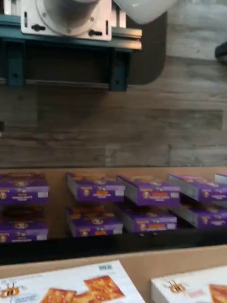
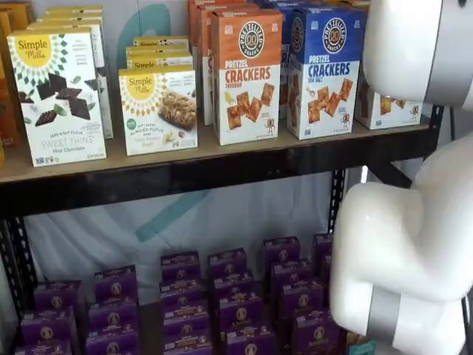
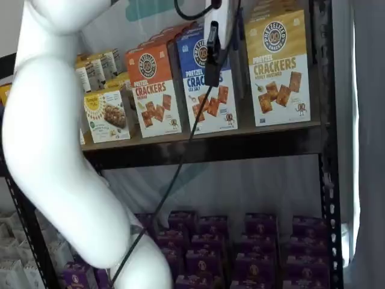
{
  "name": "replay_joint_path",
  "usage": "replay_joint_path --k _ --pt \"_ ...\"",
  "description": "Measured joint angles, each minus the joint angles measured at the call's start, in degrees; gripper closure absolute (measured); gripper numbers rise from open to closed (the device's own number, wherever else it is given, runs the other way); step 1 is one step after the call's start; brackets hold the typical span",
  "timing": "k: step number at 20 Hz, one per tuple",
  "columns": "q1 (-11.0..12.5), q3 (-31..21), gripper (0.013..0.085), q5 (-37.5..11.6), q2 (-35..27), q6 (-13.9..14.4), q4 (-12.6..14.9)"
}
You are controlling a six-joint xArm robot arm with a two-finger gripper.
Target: Retrieve the yellow and white box located on the top shelf, the sixth one from the left
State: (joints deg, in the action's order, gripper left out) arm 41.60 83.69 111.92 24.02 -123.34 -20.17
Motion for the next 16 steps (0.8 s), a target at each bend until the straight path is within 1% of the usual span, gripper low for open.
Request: replay_joint_path --k 5,10,13,16 --pt "3.1 1.8 0.013 -0.1 -0.8 -0.4 -4.8" --pt "6.0 3.2 0.013 -1.4 -1.6 -0.1 -10.5" --pt "6.8 4.0 0.013 -3.6 -2.2 0.1 -12.9" --pt "7.2 4.4 0.013 -6.9 -2.8 0.2 -15.2"
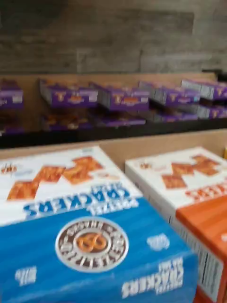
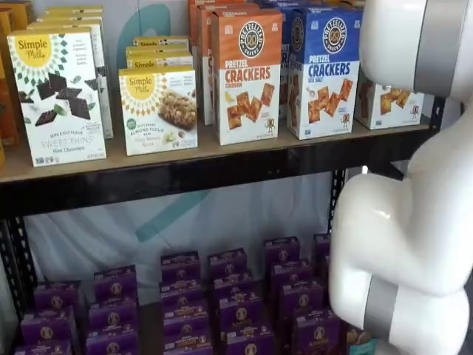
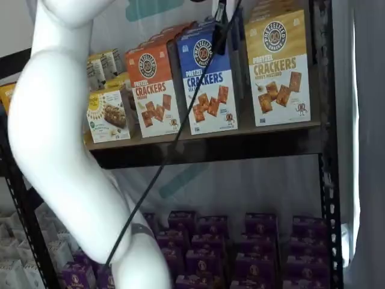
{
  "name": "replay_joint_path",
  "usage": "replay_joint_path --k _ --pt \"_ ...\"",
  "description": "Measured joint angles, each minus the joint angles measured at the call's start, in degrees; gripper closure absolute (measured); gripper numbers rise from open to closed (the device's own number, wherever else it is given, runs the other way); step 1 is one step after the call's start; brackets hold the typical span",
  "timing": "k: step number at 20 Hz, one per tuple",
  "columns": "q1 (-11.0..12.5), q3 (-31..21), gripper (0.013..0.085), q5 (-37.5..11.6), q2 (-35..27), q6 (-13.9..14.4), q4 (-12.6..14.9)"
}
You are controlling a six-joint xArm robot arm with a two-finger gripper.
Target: Retrieve the yellow and white box located on the top shelf, the sixth one from the left
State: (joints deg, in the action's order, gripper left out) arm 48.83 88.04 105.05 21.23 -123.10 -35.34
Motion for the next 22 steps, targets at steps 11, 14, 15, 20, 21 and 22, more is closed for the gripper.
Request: replay_joint_path --k 11,14,15,20,21,22 --pt "-2.3 4.2 0.013 -9.2 -4.5 -0.8 0.6" --pt "-3.4 6.1 0.013 -10.5 -6.3 -1.2 2.6" --pt "-3.6 7.5 0.013 -9.8 -7.2 -1.1 3.4" --pt "-4.0 12.7 0.013 -7.5 -11.1 -0.8 5.5" --pt "-4.1 13.1 0.013 -7.6 -11.6 -0.8 5.6" --pt "-4.2 13.2 0.013 -7.8 -11.8 -0.8 5.8"
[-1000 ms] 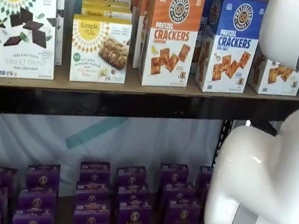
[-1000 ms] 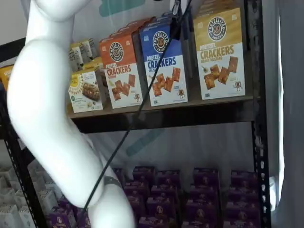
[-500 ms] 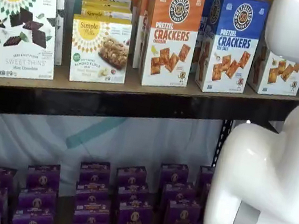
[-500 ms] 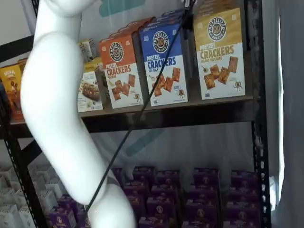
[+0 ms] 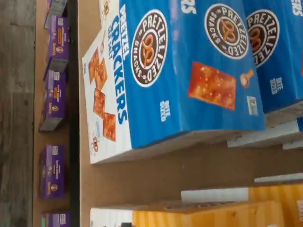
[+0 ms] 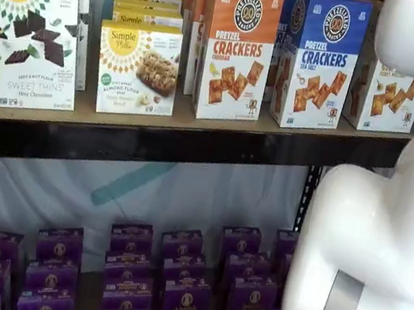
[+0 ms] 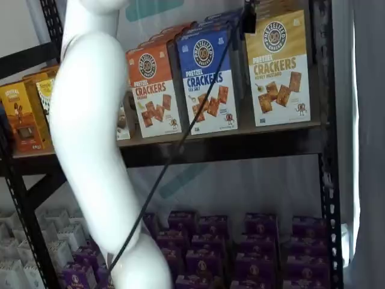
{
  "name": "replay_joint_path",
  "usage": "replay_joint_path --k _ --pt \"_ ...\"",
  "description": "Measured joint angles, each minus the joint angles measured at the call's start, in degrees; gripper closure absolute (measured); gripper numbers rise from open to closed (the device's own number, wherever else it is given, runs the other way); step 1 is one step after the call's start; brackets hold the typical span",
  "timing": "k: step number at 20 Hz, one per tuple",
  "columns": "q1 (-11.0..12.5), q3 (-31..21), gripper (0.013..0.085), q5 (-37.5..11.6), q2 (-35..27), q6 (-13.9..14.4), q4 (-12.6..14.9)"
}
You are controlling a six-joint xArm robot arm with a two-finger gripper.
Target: Retrieve the yellow and white box located on the top shelf, the sixth one from the left
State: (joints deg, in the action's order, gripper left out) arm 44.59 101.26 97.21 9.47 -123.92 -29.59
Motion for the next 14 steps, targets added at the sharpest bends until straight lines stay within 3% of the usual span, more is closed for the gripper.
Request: replay_joint_path --k 7,14 --pt "-2.2 -0.7 0.013 -3.4 -0.2 -0.1 2.4" --pt "-4.6 1.3 0.013 -3.9 -2.3 0.8 5.8"
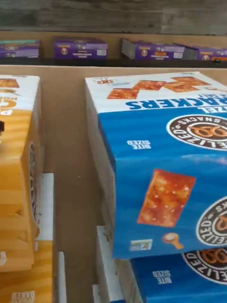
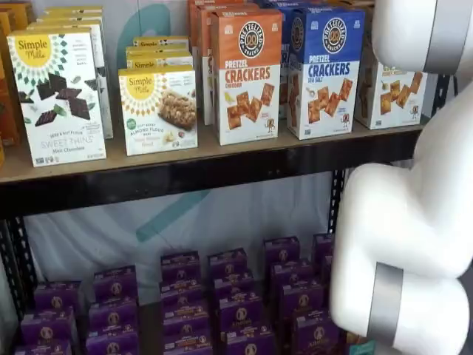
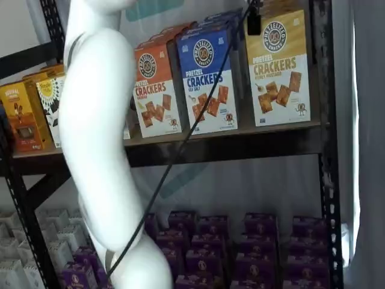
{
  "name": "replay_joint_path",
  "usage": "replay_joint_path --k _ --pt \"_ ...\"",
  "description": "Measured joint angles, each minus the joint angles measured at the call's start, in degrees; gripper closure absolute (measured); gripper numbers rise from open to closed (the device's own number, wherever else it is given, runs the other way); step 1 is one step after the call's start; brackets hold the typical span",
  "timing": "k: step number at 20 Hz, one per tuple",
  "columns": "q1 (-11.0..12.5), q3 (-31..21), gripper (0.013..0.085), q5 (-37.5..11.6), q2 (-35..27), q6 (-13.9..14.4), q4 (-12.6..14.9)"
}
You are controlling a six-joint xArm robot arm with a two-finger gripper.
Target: Retrieve the yellow and white box located on the top shelf, the sixth one from the left
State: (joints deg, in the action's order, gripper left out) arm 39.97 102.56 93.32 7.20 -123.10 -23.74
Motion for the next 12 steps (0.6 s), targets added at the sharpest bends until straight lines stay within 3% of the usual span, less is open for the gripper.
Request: replay_joint_path --k 12 --pt "-1.8 -0.2 0.013 -1.3 -1.3 -0.3 4.2"
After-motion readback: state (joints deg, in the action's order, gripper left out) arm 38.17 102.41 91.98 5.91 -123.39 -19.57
